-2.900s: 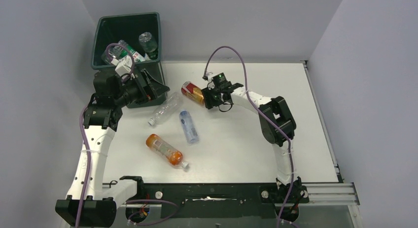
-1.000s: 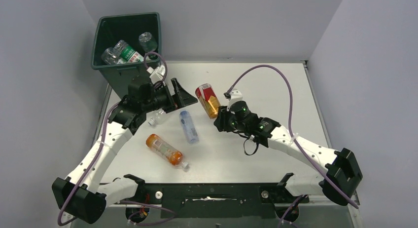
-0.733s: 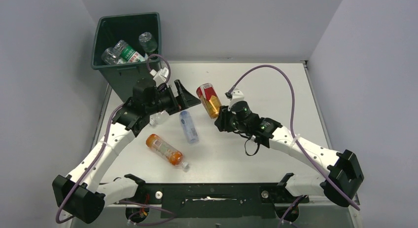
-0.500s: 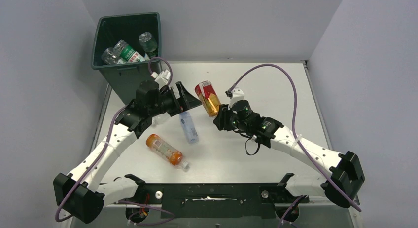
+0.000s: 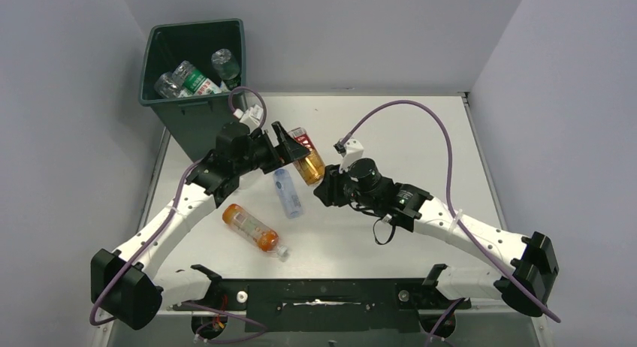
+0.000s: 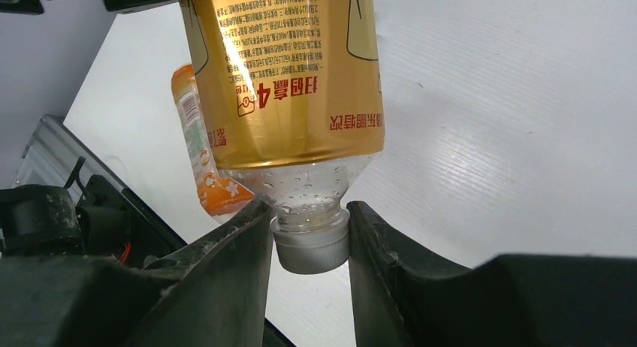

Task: Put the plastic bottles in the bin
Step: Pick up the plastic bottle at the center of the board.

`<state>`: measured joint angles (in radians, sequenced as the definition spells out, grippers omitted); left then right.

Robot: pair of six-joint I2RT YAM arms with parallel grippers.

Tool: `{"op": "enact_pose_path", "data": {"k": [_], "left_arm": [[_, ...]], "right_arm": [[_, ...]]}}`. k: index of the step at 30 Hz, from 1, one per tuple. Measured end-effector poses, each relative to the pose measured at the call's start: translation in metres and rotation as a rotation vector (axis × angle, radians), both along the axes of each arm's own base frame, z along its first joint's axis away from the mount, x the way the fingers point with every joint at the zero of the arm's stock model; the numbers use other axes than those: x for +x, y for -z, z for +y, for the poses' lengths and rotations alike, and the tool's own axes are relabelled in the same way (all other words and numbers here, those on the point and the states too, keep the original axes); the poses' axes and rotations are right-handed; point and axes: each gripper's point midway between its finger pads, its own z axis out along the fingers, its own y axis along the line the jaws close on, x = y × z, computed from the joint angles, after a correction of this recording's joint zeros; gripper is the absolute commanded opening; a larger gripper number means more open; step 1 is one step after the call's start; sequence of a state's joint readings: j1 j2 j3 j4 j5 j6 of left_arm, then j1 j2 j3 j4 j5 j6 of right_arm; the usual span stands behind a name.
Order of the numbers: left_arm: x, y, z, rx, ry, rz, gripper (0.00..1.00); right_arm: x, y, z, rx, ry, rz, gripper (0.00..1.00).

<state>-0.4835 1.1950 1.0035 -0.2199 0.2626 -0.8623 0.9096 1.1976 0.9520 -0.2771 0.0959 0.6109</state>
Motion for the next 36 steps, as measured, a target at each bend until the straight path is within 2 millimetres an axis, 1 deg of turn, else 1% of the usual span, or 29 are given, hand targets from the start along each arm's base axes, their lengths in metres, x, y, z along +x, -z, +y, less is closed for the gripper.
{"op": "enact_pose_path", "data": {"k": [7,8,11,15,17,18,19,21,23,24,25,26,27,29,31,34,36], "left_arm": [[0.004,-0.007,-0.006,-0.022,-0.007,-0.029,0.85],[0.005,-0.006,-0.006,-0.021,-0.01,-0.027,0.84],[0.005,-0.006,-0.006,-0.02,-0.012,-0.026,0.77],[0.006,-0.004,-0.007,-0.018,-0.012,-0.023,0.59],[0.006,-0.004,-0.008,-0.021,-0.01,-0.018,0.45],[0.006,-0.004,-0.009,-0.024,-0.006,-0.014,0.43],[0.006,-0.005,-0.011,-0.027,-0.002,-0.014,0.43],[0.007,-0.006,-0.013,-0.025,0.003,-0.014,0.43],[0.009,-0.007,-0.014,-0.014,0.008,-0.019,0.43],[0.012,-0.006,-0.013,0.001,0.005,-0.024,0.43],[0.014,-0.005,-0.011,0.014,0.002,-0.025,0.43],[0.017,-0.004,-0.009,0.029,-0.002,-0.025,0.44],[0.02,-0.004,-0.006,0.04,-0.005,-0.024,0.44],[0.03,-0.009,0.0,0.057,-0.015,-0.03,0.44],[0.043,-0.02,0.009,0.06,-0.033,-0.05,0.44],[0.069,-0.049,0.033,0.052,-0.082,-0.1,0.44],[0.087,-0.072,0.051,0.041,-0.117,-0.145,0.45]], "right_arm": [[-0.01,-0.016,0.015,0.025,-0.041,-0.024,0.22],[-0.01,-0.018,0.016,0.027,-0.04,-0.028,0.22],[-0.01,-0.019,0.017,0.025,-0.034,-0.031,0.22],[-0.011,-0.016,0.016,0.019,-0.031,-0.024,0.22],[-0.011,-0.015,0.016,0.016,-0.027,-0.021,0.23],[-0.011,-0.015,0.016,0.015,-0.026,-0.021,0.25],[-0.011,-0.014,0.016,0.013,-0.023,-0.021,0.32],[-0.01,-0.014,0.015,0.014,-0.017,-0.021,0.5],[-0.009,-0.015,0.015,0.015,-0.011,-0.021,0.75],[-0.01,-0.015,0.015,0.016,-0.01,-0.02,0.86],[-0.01,-0.016,0.016,0.018,-0.01,-0.019,0.93],[-0.01,-0.018,0.016,0.019,-0.011,-0.021,0.97],[-0.011,-0.02,0.017,0.019,-0.012,-0.024,0.99],[-0.011,-0.024,0.017,0.02,-0.01,-0.029,0.98],[-0.012,-0.027,0.014,0.019,-0.002,-0.034,0.98],[-0.016,-0.031,0.007,0.014,0.007,-0.037,0.98],[-0.018,-0.036,0.001,0.018,0.019,-0.043,0.98]]}}
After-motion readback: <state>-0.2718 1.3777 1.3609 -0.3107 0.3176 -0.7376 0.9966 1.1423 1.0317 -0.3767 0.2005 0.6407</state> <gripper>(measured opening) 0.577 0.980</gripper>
